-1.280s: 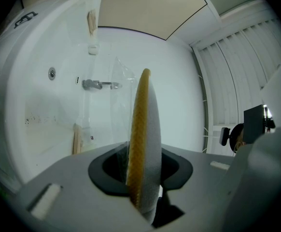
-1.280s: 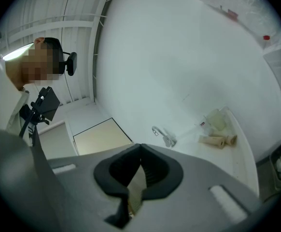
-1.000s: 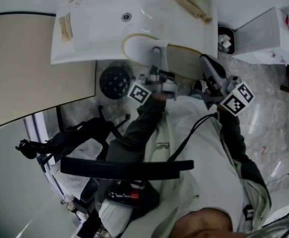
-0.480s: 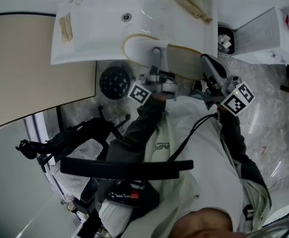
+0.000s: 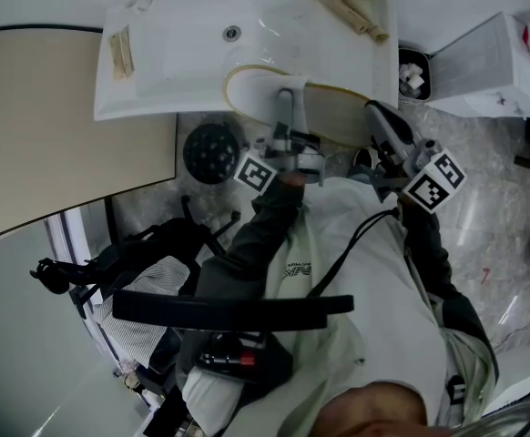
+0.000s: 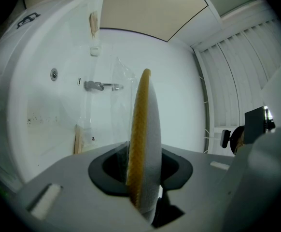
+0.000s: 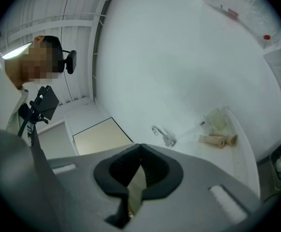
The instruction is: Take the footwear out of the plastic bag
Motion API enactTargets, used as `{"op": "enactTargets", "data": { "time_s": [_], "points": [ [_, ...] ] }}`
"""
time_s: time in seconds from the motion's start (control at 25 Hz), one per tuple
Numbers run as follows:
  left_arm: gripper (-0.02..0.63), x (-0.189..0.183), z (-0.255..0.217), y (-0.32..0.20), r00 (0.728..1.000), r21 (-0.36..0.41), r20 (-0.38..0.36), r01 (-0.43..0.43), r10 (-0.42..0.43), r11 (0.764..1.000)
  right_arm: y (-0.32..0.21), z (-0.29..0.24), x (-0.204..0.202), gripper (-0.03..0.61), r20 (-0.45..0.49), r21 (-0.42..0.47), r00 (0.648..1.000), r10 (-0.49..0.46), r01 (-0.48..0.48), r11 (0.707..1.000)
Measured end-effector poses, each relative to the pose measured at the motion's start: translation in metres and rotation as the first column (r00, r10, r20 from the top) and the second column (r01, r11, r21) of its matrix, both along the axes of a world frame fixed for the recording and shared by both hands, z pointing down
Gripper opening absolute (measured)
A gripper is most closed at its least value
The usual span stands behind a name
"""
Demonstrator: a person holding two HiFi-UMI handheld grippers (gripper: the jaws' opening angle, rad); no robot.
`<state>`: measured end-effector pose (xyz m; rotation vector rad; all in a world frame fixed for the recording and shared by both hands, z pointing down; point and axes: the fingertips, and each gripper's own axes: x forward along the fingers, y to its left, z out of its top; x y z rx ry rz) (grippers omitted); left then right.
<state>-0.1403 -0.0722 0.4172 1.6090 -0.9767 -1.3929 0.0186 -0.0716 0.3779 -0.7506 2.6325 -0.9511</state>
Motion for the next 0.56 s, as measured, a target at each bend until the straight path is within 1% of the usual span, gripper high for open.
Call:
{"op": "enactTargets", "data": {
  "time_s": [0.56],
  "points": [
    [0.089, -0.0067, -0.0013, 0.0044, 1.0, -0.002, -0.014, 0.017, -0.017, 1.0, 0.0022, 0.0003, -0.0025, 0.002, -0.001, -0.004, 1.0, 0.001, -0.001, 1.0]
  ]
}}
